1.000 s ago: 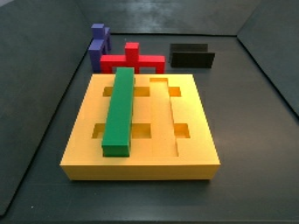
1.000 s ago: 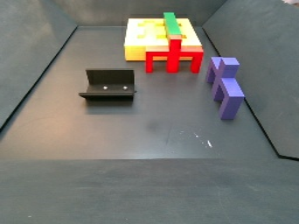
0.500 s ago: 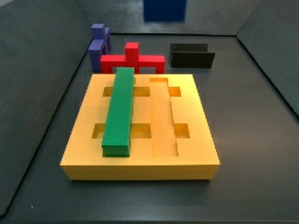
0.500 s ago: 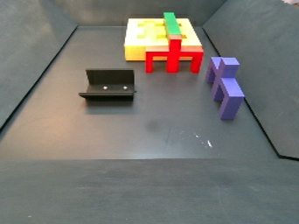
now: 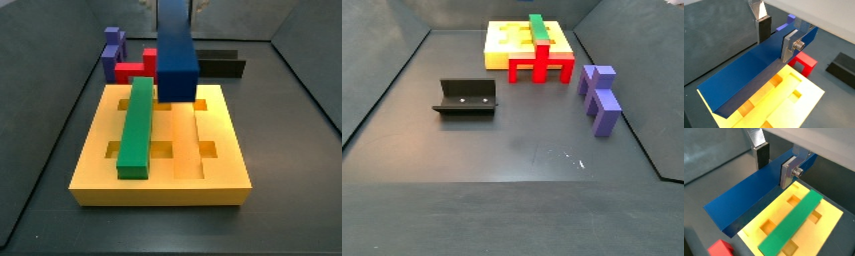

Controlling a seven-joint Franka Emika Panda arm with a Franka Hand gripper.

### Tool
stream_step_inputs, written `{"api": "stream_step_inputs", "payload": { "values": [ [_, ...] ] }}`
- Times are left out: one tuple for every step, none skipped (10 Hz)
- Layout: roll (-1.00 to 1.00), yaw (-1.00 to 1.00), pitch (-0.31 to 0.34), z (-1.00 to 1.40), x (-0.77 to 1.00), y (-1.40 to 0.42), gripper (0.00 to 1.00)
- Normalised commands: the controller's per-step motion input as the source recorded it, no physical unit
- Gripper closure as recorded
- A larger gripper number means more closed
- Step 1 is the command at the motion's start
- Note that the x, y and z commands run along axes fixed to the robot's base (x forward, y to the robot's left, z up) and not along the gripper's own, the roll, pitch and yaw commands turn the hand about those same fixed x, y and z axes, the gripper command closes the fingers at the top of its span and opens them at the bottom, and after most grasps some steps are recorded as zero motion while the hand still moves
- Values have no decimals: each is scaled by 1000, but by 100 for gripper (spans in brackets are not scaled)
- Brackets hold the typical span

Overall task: Pick up the blue object. Move up. Move to above the board. Insert the blue object.
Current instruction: Insert the blue object.

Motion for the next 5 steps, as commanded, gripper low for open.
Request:
{"api": "stream_step_inputs", "payload": {
  "values": [
    [106,9,-3,-620,0,-217,100],
    [0,123,-43,-849,269,-149,100],
    [0,114,0,-943,440,-189,100],
    [0,123,0,-920,409,-131,100],
    [-14,106,0,-857,440,-69,100]
  ]
}}
